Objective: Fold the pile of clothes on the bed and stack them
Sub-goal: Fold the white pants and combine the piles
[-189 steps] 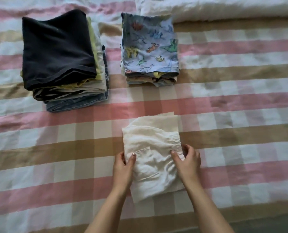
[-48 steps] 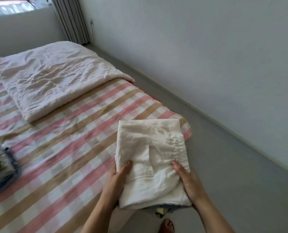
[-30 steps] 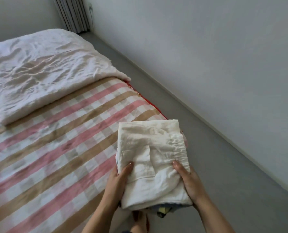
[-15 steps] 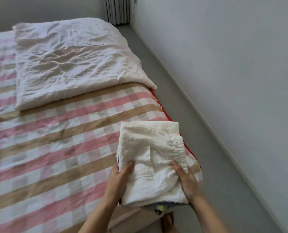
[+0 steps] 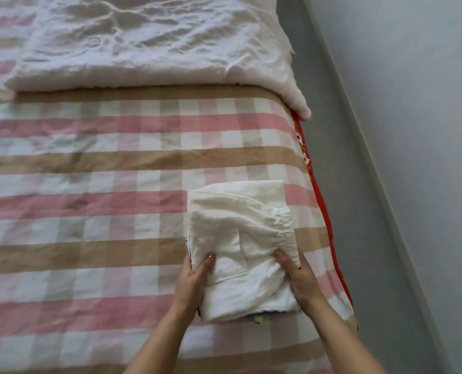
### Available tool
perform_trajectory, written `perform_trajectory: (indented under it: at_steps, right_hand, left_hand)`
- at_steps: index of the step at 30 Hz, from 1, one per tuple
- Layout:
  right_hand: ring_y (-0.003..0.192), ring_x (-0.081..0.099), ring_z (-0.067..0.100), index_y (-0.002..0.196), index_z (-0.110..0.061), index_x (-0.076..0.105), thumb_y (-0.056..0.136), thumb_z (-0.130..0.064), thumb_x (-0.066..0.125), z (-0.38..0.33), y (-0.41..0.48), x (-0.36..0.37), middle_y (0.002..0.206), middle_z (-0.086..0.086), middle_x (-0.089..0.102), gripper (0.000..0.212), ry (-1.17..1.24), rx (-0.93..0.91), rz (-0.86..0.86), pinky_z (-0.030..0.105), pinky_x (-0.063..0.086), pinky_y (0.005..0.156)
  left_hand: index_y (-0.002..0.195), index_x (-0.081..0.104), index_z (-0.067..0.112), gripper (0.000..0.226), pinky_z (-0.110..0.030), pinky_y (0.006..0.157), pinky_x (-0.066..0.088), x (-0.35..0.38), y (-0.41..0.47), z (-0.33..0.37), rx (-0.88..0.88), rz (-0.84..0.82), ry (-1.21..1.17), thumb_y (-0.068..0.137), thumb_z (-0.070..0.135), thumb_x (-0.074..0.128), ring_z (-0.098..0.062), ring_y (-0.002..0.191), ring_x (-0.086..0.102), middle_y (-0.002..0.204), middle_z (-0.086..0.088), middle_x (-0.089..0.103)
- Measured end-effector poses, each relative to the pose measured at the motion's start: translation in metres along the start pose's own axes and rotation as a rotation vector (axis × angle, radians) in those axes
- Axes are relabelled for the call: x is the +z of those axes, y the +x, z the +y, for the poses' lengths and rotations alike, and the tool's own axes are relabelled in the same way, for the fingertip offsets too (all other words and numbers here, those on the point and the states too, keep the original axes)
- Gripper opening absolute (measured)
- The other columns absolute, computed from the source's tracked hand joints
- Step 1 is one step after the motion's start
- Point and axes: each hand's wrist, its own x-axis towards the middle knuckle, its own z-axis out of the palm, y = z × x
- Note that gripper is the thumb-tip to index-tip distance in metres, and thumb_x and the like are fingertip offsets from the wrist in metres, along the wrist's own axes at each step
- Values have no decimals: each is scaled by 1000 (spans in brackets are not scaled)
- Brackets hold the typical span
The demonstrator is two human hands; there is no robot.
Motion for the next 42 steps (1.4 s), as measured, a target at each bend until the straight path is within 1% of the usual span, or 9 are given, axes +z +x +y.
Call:
perform_trajectory:
  at_steps: [9,13,17,19,25,30,34,38,42]
  right_hand:
    - [102,60,9,108,-35,56,70,-58,62,29,13,-8,105,-17,64,45,-93,70,14,24,45,82]
    - [107,54,18,124,-23,46,72,-57,57,12,5,-8,121,1,58,63,-282,178,38,33,42,92]
    - [117,44,20,128,-11,44,88,-38,48,-20,1,2,129,11,52,48,-876,-546,397,25,32,98]
    - [123,44,23,122,-14,52,89,-27,42,-29,14,19,127,9,55,36,-1075,-825,305,34,29,103]
    - [142,14,11,143,-30,28,100,-37,25,-17,68,31,152,-6,25,44,-1446,-468,33,37,13,112]
    - [144,6,13,145,-30,25,99,-41,22,-18,60,32,155,-3,18,47,-1478,-472,24,41,2,114]
    - [144,5,19,144,-19,28,94,-41,24,-6,10,16,154,4,18,55,-1362,-593,84,40,-3,113]
    - [133,-34,5,141,-30,-21,90,-50,5,26,-12,-4,147,-11,-37,61,-1444,-383,-63,35,-25,106]
    - [129,-43,13,139,-26,-29,98,-44,16,16,-7,5,144,-2,-41,63,-1551,-298,-81,39,-16,110]
  left_hand:
    - [135,44,22,71,-22,86,43,2,10,-31,-36,45,176,76,61,40,-16,113,54,121,2,59]
    - [135,37,18,63,-31,89,40,8,0,-10,-47,126,355,83,51,50,-22,114,52,125,-5,54]
    - [125,49,8,42,-36,101,36,25,-4,20,738,343,925,91,30,47,-26,119,45,126,-12,53]
    - [120,58,11,34,-40,103,39,43,9,34,909,242,1065,91,22,44,-28,123,48,127,-10,58]
    - [148,9,28,53,-29,111,-17,62,59,26,508,-19,1514,99,45,18,-13,144,-8,157,6,3]
    - [148,14,27,53,-28,110,-19,58,51,28,554,-26,1493,98,45,22,-13,143,-10,157,3,7]
    - [141,34,19,51,-38,114,4,36,7,16,720,92,1315,94,39,30,-21,143,7,151,-4,25]
    - [145,0,27,60,-29,113,-12,13,-7,-11,484,-7,1342,93,46,23,-14,142,-16,153,5,-7]
    - [145,-13,30,62,-37,115,-6,12,-1,-6,381,-64,1380,98,40,26,-10,137,-26,153,9,-20]
